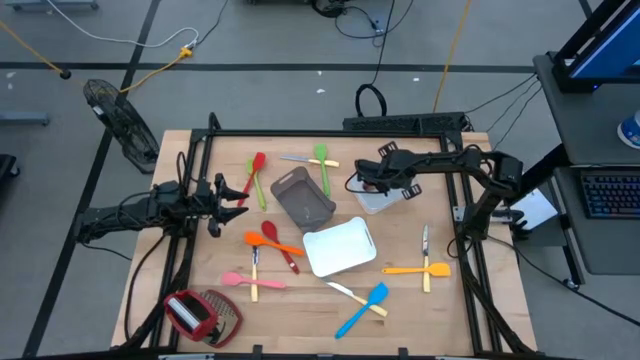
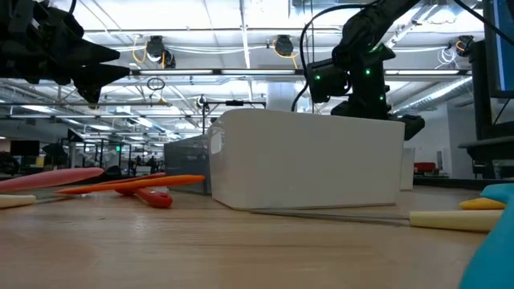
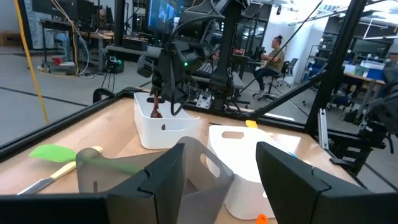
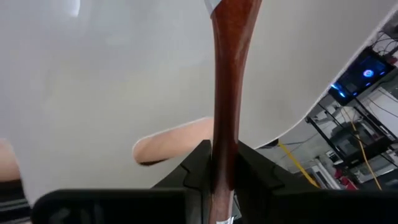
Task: Pick & Place Kitchen Items
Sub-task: Put the brown spoon into the top white bin, then put the yellow spatula into the bottom white bin
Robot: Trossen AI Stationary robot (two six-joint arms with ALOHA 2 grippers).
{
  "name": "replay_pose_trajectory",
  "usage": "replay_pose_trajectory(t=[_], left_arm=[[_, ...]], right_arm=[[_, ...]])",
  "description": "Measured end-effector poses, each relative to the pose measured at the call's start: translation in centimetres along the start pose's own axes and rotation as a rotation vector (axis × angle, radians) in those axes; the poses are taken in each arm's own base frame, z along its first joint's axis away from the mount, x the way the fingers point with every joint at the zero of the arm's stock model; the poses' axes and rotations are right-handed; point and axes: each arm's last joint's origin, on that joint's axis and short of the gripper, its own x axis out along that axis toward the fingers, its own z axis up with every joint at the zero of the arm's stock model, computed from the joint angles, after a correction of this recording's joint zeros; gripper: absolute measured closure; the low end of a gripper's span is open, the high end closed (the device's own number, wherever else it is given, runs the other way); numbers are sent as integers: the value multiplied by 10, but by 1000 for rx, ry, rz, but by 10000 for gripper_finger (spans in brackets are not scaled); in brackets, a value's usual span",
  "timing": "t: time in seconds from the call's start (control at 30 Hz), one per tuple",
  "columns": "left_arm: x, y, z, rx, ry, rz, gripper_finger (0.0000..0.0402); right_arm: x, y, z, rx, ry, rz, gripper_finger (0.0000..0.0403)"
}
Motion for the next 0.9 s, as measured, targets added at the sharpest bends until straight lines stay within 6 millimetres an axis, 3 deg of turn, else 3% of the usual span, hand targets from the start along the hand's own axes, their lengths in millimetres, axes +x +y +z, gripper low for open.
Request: replay_pose_trajectory(t=[0.43, 0.9], left_arm=[[0, 0, -1, -1, 15, 3, 199], [0, 0, -1, -2, 15, 3, 199]], right_arm=[[0, -2, 2, 69, -23, -15, 354], [-2, -2, 2, 64, 19, -70, 257]])
